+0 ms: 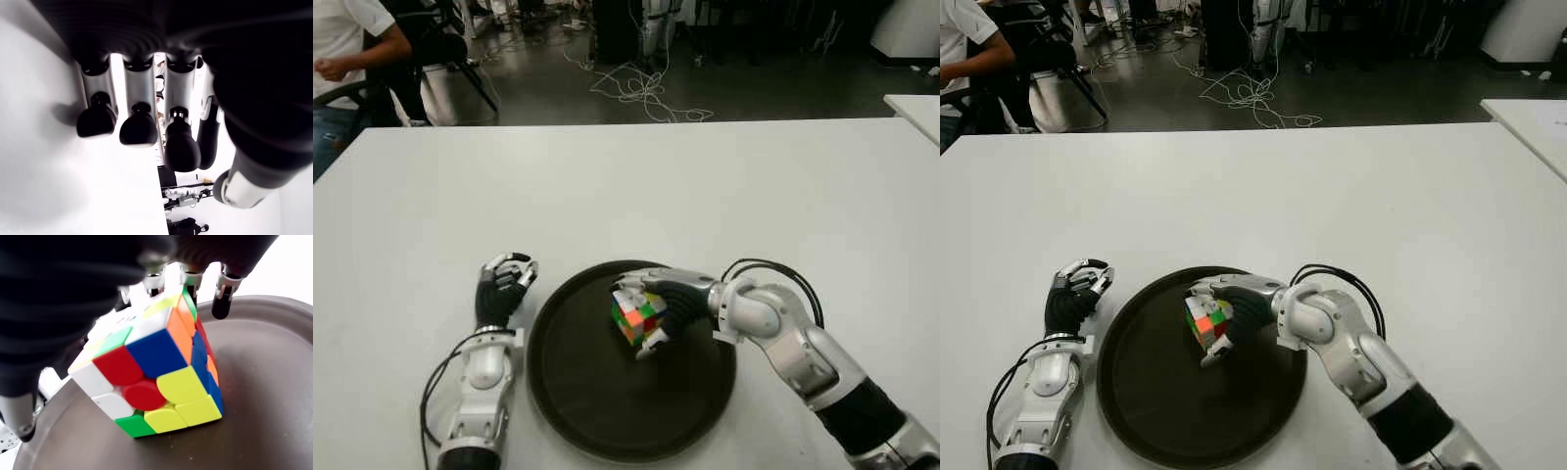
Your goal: Pick up the Rubik's Cube and put it in the plate
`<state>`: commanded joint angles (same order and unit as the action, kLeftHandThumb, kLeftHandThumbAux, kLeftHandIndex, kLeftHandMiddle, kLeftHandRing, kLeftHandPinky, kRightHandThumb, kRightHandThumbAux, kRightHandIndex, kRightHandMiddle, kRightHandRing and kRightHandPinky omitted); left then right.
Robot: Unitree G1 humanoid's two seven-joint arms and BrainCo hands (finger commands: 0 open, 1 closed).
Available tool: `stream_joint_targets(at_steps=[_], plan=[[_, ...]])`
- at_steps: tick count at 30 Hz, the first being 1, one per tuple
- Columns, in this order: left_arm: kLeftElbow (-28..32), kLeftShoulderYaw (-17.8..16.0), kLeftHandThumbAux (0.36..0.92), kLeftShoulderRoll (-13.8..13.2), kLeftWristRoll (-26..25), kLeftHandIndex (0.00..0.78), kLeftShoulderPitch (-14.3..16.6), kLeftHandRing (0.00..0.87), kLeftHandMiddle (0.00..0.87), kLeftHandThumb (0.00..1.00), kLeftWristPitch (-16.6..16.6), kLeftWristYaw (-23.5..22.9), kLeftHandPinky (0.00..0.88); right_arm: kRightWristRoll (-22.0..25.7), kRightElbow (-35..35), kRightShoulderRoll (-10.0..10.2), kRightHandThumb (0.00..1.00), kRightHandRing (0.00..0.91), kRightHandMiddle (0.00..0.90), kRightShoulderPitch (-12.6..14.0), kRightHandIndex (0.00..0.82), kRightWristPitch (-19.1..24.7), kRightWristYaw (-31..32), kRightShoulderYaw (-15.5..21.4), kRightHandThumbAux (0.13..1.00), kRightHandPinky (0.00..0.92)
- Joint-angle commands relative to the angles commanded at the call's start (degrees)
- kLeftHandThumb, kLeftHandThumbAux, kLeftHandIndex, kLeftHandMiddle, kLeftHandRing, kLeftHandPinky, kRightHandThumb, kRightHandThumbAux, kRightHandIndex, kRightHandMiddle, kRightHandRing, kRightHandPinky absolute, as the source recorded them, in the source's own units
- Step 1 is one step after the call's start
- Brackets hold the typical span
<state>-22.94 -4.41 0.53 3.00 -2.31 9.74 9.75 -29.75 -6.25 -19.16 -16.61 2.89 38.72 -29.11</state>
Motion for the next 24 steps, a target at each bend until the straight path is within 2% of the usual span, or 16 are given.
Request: stream_joint_targets(at_steps=[11, 13, 18, 20, 24], plan=[[-0.12, -0.01, 0.707, -0.01, 0.37, 0.443, 0.24, 0.815, 0.796, 0.707, -0.61, 0.15, 0.79, 0.06, 0.27, 0.06, 0.0, 0.0, 0.0, 2.72, 0.0, -3.57, -7.81, 2.52, 0.49, 0.0], [-0.26, 0.06, 0.707, -0.18, 0.57, 0.443, 0.33, 0.814, 0.795, 0.708, -0.73, 0.13, 0.789, 0.47, 0.08, -0.28, 0.0, 0.0, 0.0, 3.08, 0.0, -4.17, -8.59, 3.17, 0.485, 0.0], [-0.93, -0.03, 0.707, -0.42, 0.63, 0.443, 0.81, 0.813, 0.794, 0.707, -1.1, 0.16, 0.789, 3.28, -3.39, -3.0, 0.0, 0.0, 0.0, 4.99, 0.0, -6.4, -9.02, 7.4, 0.484, 0.0], [-1.12, -0.12, 0.707, -0.42, 0.46, 0.443, 0.95, 0.812, 0.794, 0.707, -1.08, 0.09, 0.789, 2.99, -2.81, -2.58, 0.0, 0.0, 0.0, 5.46, 0.0, -7.65, -10.95, 7.7, 0.482, 0.0], [-1.57, -0.33, 0.706, -0.44, 0.03, 0.443, 1.25, 0.812, 0.796, 0.707, -0.9, -0.16, 0.79, 2.91, -2.89, -3.2, 0.0, 0.0, 0.0, 6.74, 0.0, -10.1, -14.47, 9.68, 0.469, 0.0]])
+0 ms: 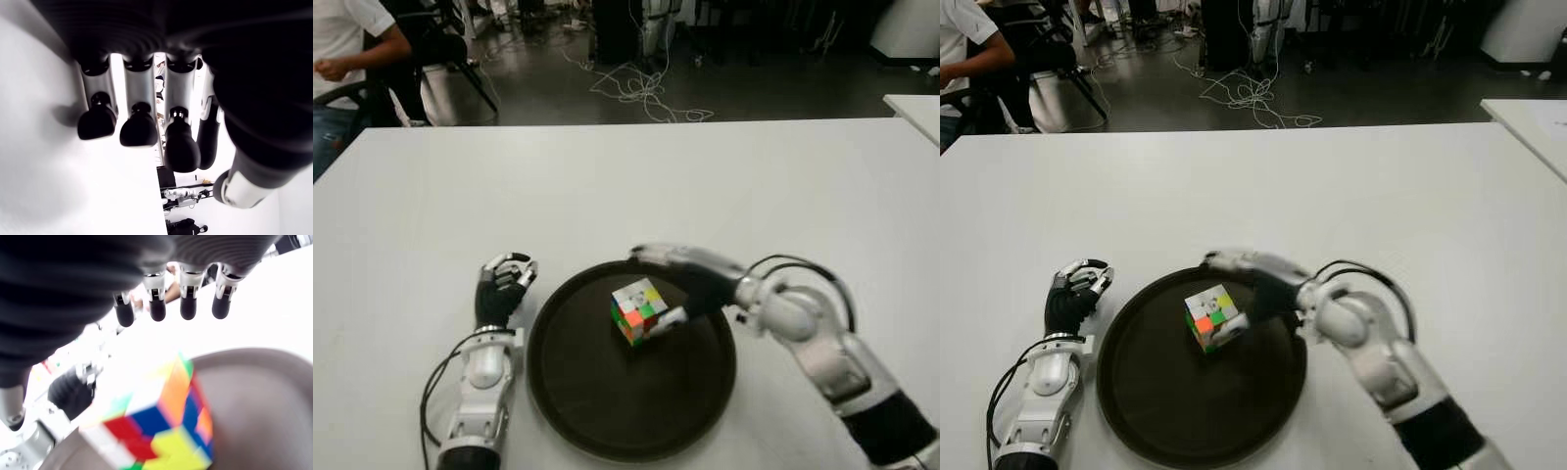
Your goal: Pick up the Rubik's Cube and put it in the plate
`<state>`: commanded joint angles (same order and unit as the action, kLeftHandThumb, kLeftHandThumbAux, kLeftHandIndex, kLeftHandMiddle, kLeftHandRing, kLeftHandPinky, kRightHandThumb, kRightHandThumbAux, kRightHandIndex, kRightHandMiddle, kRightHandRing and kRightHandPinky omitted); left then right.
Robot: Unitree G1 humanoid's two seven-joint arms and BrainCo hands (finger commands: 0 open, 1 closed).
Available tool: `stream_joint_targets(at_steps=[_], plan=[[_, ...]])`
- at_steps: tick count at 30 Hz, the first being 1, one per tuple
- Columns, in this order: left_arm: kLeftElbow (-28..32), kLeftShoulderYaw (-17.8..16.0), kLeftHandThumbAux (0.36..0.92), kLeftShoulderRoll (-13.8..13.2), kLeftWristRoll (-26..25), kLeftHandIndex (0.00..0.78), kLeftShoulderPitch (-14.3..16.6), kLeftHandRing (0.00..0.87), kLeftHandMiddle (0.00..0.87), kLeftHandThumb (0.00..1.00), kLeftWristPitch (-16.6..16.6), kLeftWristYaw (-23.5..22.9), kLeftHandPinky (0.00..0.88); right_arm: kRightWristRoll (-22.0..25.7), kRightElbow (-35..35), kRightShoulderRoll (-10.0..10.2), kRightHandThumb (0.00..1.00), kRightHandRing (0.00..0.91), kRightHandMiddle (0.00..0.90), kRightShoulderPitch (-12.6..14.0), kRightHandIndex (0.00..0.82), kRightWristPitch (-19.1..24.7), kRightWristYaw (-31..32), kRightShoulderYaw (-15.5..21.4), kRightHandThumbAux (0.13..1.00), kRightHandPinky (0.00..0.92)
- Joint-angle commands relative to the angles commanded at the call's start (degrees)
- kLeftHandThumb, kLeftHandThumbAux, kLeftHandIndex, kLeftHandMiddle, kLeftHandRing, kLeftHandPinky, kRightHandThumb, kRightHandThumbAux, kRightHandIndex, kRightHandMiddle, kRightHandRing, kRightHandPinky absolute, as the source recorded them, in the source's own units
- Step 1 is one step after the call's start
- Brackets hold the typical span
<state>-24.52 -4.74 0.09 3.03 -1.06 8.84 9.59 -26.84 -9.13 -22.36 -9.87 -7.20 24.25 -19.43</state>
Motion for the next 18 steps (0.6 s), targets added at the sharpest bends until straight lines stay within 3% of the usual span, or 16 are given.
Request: stream_joint_targets(at_steps=[18], plan=[[-0.83, 0.24, 0.707, -0.66, 0.58, 0.443, 0.15, 0.817, 0.804, 0.705, 0.34, -0.74, 0.789, 2.67, 4.35, 1.35, 0.0, 0.0, 0.0, -1.59, 0.0, -5.83, -6.5, 3.05, 0.58, 0.0]])
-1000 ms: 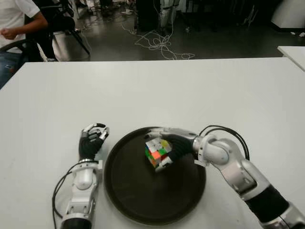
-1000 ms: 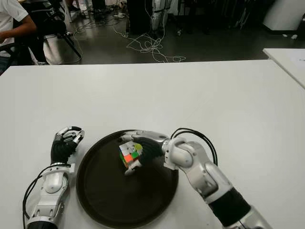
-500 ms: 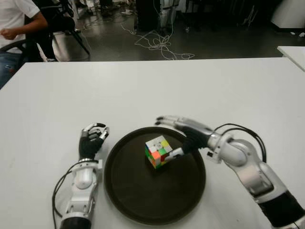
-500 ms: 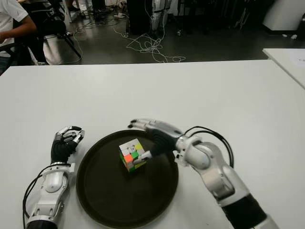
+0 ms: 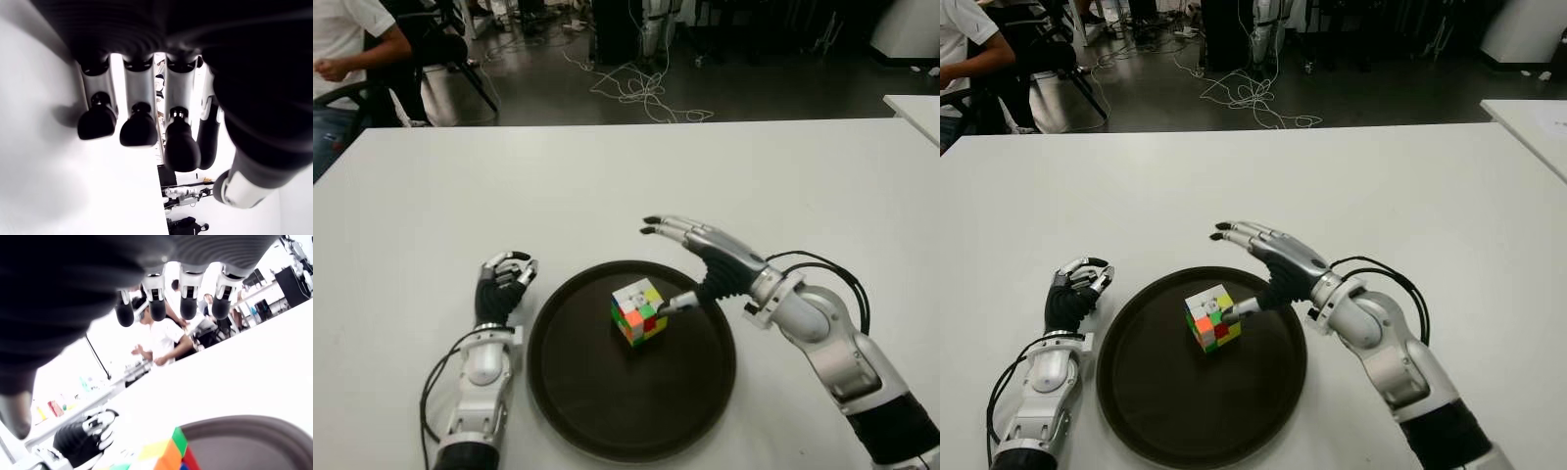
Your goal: Pick up the Rubik's Cube and put it in the plate
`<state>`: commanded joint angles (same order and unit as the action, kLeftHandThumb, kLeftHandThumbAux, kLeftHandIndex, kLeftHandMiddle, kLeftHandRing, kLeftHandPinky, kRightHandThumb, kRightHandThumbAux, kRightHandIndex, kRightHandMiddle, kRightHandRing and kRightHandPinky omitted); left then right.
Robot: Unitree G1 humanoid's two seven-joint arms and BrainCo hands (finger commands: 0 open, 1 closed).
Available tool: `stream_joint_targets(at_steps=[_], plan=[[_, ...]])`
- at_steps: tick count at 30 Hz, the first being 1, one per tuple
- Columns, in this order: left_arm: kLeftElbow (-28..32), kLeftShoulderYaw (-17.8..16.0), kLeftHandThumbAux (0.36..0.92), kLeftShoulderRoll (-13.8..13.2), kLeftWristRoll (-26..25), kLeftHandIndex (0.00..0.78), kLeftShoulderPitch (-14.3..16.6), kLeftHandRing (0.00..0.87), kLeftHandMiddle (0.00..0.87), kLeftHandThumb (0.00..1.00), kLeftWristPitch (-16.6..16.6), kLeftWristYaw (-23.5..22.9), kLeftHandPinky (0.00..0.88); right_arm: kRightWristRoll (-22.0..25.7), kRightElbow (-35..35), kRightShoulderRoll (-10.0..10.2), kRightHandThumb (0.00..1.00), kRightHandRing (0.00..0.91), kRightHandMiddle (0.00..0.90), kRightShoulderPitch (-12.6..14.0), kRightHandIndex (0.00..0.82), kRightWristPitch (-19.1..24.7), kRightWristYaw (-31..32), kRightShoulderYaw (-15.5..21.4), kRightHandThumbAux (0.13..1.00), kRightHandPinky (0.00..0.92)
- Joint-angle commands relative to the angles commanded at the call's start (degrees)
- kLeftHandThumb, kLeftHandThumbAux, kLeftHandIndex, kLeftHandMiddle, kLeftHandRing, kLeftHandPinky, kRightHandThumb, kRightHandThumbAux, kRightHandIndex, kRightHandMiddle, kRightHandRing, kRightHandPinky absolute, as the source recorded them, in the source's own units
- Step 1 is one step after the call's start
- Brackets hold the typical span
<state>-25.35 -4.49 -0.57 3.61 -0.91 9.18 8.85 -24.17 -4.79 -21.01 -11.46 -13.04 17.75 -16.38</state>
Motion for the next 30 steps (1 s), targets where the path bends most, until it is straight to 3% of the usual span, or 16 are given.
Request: stream_joint_targets(at_steps=[11, 16, 20, 26, 30], plan=[[-0.28, -0.19, 0.706, 0.18, -0.28, 0.443, 0.13, 0.82, 0.802, 0.704, 0.06, 0.1, 0.797, 0.29, -1.42, 0.58, 0.0, 0.0, 0.0, 0.55, 0.0, -1.14, -4.19, 3.55, 0.59, 0.0], [0.05, -0.49, 0.706, 0.6, -0.86, 0.442, 0.05, 0.82, 0.802, 0.704, 0.29, 0.0, 0.802, 3.4, -3.38, -0.37, 0.0, 0.0, 0.0, 2.41, 0.0, -0.58, -4.83, 7.87, 0.583, 0.0], [-0.04, -0.64, 0.707, 0.64, -1.01, 0.442, 0.14, 0.819, 0.799, 0.704, 0.46, -0.09, 0.798, 4.42, -2.22, -1.46, 0.0, 0.0, 0.0, 5.33, 0.0, -1.61, -6.76, 11.54, 0.559, 0.0], [1.12, -0.58, 0.707, 0.5, -0.88, 0.442, -0.3, 0.819, 0.804, 0.704, 0.34, -0.48, 0.796, 5.11, 1.82, 1.36, 0.0, 0.0, 0.0, 9.02, 0.0, -3.55, -14.02, 14.9, 0.559, 0.0], [1.44, -0.61, 0.707, 0.16, -0.9, 0.442, -0.12, 0.819, 0.804, 0.704, -0.33, -0.97, 0.796, 5.41, 5.4, 1.7, 0.0, 0.0, 0.0, 10.31, 0.0, -5.89, -17.47, 16.62, 0.572, 0.0]])
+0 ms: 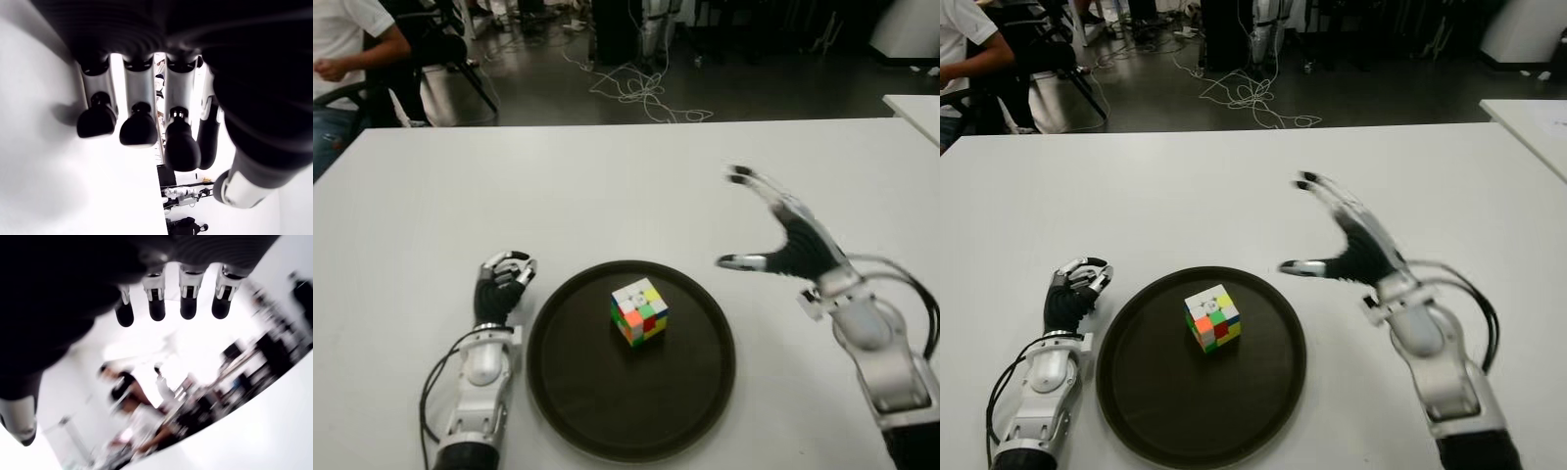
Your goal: Pick up the Rubik's Cube and put it in the plate
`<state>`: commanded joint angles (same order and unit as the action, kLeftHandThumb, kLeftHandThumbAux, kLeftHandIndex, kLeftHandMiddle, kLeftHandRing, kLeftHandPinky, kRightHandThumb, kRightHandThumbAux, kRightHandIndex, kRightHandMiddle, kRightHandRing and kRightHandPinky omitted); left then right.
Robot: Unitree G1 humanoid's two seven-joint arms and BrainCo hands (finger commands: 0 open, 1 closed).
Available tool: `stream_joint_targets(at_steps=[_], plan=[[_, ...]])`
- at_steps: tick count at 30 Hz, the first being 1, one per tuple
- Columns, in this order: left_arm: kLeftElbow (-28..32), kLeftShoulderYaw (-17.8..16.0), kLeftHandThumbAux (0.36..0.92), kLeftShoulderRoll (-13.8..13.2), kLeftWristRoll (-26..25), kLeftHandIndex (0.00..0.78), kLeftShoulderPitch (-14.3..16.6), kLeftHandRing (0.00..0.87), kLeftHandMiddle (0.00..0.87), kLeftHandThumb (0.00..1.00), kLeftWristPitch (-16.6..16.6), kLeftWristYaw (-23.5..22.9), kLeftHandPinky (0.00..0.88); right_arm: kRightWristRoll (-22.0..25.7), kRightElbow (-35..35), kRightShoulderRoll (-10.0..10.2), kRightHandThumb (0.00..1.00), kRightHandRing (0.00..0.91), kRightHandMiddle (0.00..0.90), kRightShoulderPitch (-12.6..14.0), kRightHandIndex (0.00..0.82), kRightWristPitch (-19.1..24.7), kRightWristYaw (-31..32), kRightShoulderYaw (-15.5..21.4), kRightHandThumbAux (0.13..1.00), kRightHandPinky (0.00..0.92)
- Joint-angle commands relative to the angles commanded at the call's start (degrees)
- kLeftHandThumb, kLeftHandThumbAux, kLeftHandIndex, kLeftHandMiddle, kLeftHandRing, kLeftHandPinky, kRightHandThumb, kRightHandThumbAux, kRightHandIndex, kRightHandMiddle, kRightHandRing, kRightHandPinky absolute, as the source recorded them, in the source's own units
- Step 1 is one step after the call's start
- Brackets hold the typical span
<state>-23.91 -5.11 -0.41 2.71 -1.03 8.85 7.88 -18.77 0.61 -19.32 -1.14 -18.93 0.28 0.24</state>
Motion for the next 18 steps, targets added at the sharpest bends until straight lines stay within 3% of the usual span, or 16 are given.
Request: stream_joint_targets(at_steps=[5, 18], plan=[[-0.33, -0.23, 0.707, -0.47, -0.11, 0.442, 0.4, 0.821, 0.801, 0.704, -0.31, -0.71, 0.801, -0.89, 5.55, 0.2, 0.0, 0.0, 0.0, 0.86, 0.0, -4.16, -4.68, 1.06, 0.602, 0.0], [-2.24, -0.58, 0.707, -1.08, 0.13, 0.442, 1.34, 0.816, 0.795, 0.705, 0.81, -0.84, 0.795, 2.05, 11.82, 3.16, 0.0, 0.0, 0.0, 2.93, 0.0, -7.68, -8.95, 2.25, 0.602, 0.0]])
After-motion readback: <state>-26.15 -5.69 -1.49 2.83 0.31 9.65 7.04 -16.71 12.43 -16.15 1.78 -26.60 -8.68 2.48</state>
